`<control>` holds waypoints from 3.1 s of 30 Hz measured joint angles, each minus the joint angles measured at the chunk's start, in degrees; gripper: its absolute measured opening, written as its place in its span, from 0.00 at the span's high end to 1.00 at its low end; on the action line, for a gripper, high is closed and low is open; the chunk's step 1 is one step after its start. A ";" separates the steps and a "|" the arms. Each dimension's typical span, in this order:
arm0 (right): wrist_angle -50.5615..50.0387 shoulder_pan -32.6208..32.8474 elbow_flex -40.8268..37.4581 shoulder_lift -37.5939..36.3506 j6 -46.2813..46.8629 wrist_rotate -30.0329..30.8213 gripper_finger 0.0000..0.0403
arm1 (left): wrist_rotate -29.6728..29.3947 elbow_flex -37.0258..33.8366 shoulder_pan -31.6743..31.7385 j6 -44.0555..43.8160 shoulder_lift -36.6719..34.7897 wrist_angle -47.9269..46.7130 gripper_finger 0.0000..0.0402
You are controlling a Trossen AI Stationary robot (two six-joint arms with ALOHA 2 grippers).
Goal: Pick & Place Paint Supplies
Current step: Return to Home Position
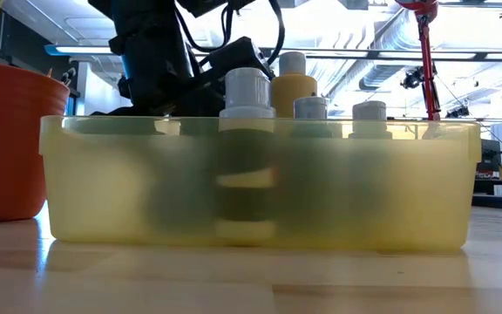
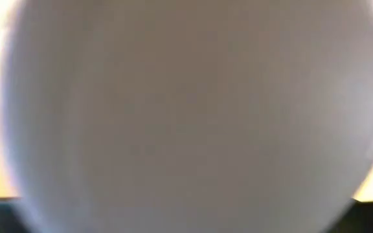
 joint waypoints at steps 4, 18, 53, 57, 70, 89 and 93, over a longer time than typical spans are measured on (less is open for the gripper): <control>0.00 0.00 0.00 0.00 0.00 -0.01 0.99 | 0.77 -0.01 0.00 -0.04 -0.01 -0.24 0.60; 0.02 0.02 0.00 0.00 0.02 0.00 0.99 | 5.41 -0.09 0.02 -1.46 -0.02 -5.13 0.60; -0.03 0.00 0.00 0.00 -0.18 0.00 0.99 | 2.71 10.29 -0.07 10.81 0.29 -11.49 0.73; -0.07 0.00 0.00 0.00 -0.18 -0.02 0.99 | 0.19 12.17 -0.07 10.87 0.24 -15.26 0.73; -0.08 0.00 0.00 0.00 -0.20 -1.38 0.99 | -2.81 23.13 -0.07 16.01 0.14 -29.73 0.73; 6.89 0.00 0.02 0.72 -0.34 -15.58 0.99 | -21.72 46.68 -0.04 25.04 0.04 -47.39 0.73; 12.17 0.00 0.02 2.52 -0.18 -16.96 0.99 | -27.97 52.17 -0.04 30.61 0.04 -46.43 0.73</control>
